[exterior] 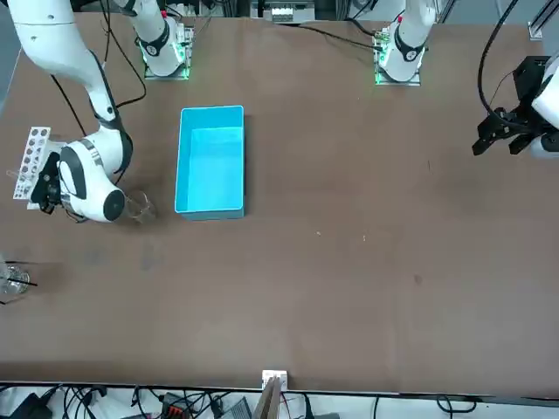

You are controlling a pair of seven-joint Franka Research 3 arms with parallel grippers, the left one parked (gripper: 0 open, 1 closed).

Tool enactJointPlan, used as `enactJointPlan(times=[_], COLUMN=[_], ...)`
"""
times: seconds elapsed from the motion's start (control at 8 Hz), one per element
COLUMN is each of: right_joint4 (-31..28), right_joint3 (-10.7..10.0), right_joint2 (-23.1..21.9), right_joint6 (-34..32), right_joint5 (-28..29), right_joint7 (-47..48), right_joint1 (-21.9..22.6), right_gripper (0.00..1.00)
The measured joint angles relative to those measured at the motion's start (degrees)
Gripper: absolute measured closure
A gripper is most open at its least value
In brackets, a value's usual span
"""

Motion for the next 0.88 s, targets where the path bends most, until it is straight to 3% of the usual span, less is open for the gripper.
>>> enactJointPlan(times=[0.5, 0.88], right_joint4=[-0.02, -0.3], right_joint3=[0.11, 0.14], right_joint2=[-0.27, -0.26], right_joint6=[2.06, 2.13], right_joint5=[0.0, 0.0], right_joint7=[2.08, 2.94], right_joint1=[0.02, 0.05], right_gripper=[0.98, 0.86])
